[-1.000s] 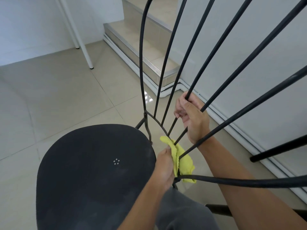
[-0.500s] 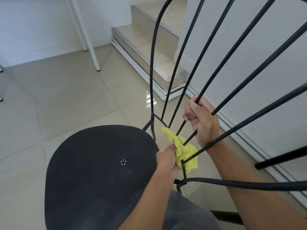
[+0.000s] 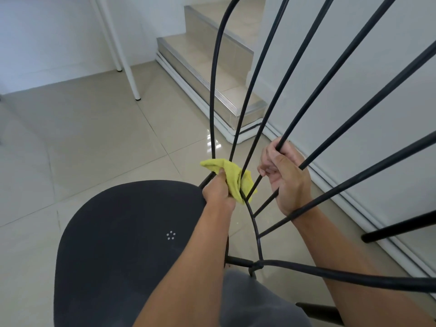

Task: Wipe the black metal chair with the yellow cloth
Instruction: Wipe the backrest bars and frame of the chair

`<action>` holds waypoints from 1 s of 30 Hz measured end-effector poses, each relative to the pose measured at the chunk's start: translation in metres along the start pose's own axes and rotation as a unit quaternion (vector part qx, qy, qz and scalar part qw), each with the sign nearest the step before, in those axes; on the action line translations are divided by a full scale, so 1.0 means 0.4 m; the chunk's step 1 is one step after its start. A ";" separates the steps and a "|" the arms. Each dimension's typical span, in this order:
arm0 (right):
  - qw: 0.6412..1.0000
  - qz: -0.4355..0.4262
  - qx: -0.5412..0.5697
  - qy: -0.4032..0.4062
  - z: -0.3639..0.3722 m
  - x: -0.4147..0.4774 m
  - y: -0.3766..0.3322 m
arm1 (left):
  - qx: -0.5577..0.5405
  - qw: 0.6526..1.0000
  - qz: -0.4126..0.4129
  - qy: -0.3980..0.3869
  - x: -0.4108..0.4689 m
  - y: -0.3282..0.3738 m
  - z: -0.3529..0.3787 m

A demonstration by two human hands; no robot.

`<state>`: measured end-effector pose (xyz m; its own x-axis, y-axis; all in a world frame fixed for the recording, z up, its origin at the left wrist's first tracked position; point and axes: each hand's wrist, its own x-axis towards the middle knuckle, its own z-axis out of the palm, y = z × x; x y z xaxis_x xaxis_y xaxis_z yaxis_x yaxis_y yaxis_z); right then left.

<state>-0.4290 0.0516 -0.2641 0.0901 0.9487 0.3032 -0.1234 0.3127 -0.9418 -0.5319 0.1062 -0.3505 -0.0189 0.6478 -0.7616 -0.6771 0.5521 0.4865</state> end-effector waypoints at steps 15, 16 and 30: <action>1.000 0.009 -0.006 -0.003 0.000 -0.001 -0.002 | 0.093 0.989 0.094 0.067 0.051 0.038 0.016; 1.000 0.007 -0.004 -0.001 0.000 -0.001 0.000 | 0.094 0.991 0.087 0.050 0.040 0.027 0.009; 1.000 0.006 0.011 -0.005 0.001 0.001 0.001 | 0.150 0.986 0.054 -0.045 -0.018 -0.025 -0.012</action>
<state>-0.4294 0.0521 -0.2645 0.0788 0.9526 0.2939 -0.1454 0.3026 -0.9420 -0.5285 0.0934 -0.3519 -0.0052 0.7478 -0.6639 -0.4263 0.5989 0.6779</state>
